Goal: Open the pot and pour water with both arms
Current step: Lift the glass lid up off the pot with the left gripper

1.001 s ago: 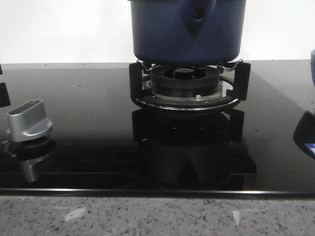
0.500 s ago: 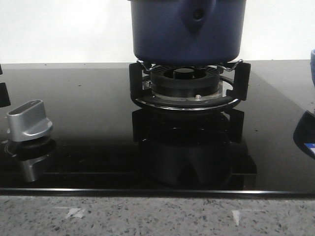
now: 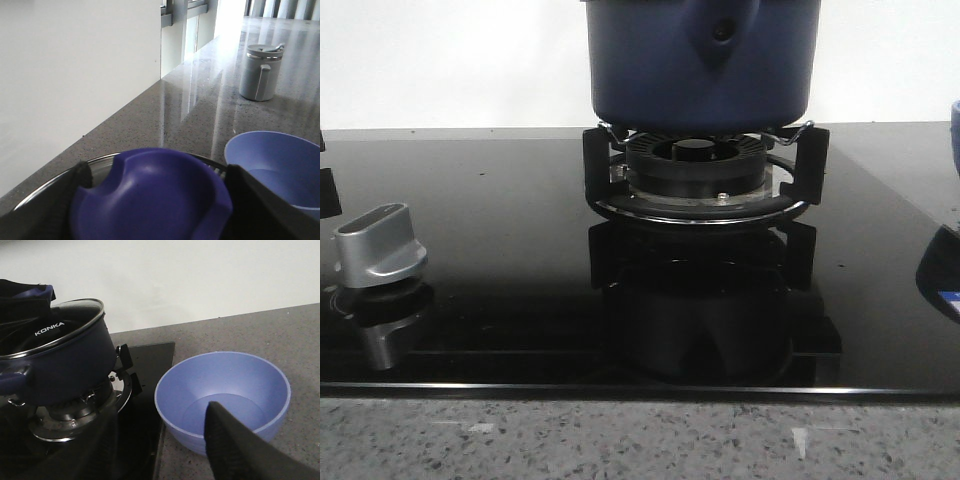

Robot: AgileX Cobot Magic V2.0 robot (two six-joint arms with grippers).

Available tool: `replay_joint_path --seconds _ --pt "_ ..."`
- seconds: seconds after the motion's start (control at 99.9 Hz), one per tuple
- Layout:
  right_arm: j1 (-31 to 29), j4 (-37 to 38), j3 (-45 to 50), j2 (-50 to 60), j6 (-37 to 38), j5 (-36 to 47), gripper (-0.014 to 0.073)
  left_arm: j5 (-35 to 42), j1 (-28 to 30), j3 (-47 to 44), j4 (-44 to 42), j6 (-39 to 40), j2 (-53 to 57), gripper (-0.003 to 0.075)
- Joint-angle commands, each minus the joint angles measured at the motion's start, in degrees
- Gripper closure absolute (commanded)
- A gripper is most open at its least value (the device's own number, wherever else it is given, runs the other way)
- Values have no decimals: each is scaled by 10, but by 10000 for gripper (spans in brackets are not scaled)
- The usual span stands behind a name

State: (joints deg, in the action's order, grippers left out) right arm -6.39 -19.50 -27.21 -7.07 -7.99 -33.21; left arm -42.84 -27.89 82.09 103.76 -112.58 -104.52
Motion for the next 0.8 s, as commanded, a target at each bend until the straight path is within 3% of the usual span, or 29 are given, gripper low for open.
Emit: replay_joint_path --seconds 0.0,0.24,0.791 --pt "-3 -7 -18 -11 -6 41 238 -20 -7 14 35 0 20 335" --pt "-3 -7 -18 -11 -6 41 238 -38 -7 14 35 0 20 475" --pt "-3 -10 -18 -11 -6 41 238 -62 -7 24 35 35 21 477"
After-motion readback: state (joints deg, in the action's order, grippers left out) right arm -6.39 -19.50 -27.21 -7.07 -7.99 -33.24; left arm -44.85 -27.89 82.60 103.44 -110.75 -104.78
